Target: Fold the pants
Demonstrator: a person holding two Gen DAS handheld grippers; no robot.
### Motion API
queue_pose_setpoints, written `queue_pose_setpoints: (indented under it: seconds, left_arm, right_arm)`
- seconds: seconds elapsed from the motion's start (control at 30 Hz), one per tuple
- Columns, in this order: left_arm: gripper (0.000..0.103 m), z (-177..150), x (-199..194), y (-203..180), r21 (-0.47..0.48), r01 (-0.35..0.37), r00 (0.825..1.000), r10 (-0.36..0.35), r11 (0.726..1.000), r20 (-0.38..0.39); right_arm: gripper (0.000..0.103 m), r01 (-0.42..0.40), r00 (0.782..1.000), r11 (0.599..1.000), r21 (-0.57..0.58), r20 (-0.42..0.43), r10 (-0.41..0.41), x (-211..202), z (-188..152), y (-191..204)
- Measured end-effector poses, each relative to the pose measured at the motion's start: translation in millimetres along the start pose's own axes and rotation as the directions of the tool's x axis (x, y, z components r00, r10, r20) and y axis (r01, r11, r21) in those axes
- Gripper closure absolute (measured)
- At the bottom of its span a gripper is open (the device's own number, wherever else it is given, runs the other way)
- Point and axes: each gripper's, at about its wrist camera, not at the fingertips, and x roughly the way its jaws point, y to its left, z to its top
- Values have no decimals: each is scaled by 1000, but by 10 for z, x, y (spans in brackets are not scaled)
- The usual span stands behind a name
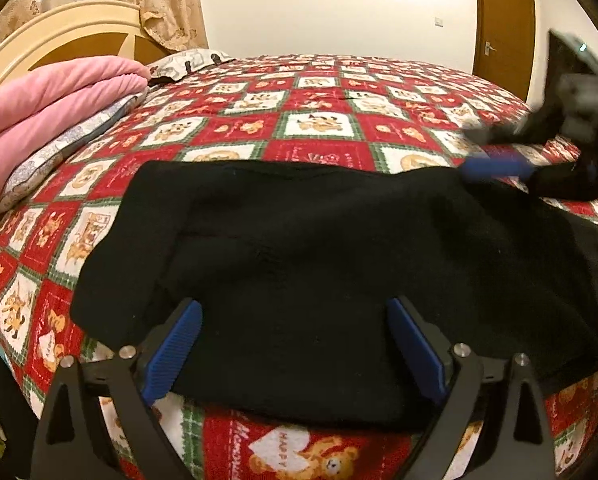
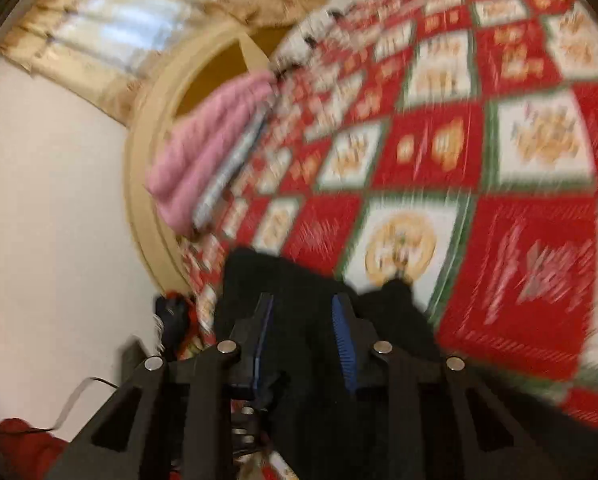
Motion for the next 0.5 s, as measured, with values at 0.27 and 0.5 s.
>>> queue_pose_setpoints:
  seconds: [0.27, 0.5]
  left_arm:
    - [8, -105, -273, 318, -13, 44, 999, -44, 999, 33]
    - [8, 72, -171, 426, -18, -75, 995, 76, 997, 68]
  right_arm:
    - [72, -1, 999, 1000, -7, 44, 1, -235, -330, 144]
    - [34, 349, 937, 885, -307, 141, -320, -879, -1195, 554]
